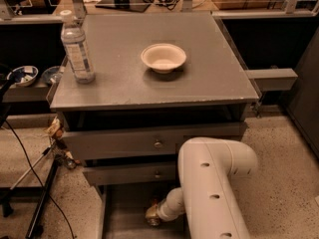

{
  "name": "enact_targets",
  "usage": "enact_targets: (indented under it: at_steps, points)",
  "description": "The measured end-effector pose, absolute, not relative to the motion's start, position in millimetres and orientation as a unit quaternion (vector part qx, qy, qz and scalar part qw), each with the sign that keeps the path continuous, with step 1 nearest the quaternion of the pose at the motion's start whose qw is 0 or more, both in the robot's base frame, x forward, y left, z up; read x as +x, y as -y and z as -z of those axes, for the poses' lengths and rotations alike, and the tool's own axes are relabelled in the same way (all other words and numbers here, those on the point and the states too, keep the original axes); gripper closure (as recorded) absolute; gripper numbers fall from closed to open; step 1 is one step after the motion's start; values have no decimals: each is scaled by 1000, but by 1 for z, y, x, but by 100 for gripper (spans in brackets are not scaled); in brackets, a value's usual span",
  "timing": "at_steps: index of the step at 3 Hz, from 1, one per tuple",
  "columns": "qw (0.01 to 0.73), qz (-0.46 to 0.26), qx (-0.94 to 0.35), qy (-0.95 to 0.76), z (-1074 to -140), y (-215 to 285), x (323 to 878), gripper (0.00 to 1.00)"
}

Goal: Pick coke can from bottom drawer and place on counter

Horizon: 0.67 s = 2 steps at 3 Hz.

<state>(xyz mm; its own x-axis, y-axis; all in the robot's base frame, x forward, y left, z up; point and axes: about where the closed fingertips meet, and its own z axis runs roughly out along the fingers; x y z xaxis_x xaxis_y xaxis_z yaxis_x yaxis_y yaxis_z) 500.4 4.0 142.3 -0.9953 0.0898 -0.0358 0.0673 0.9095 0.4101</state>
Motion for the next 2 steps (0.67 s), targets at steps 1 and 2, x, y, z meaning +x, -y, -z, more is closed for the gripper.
enact_targets:
  at_steps: [1, 2]
  points:
    - [33, -207, 53, -976, -155, 12, 497, 100]
    - [42, -198, 69, -977, -173, 34, 492, 100]
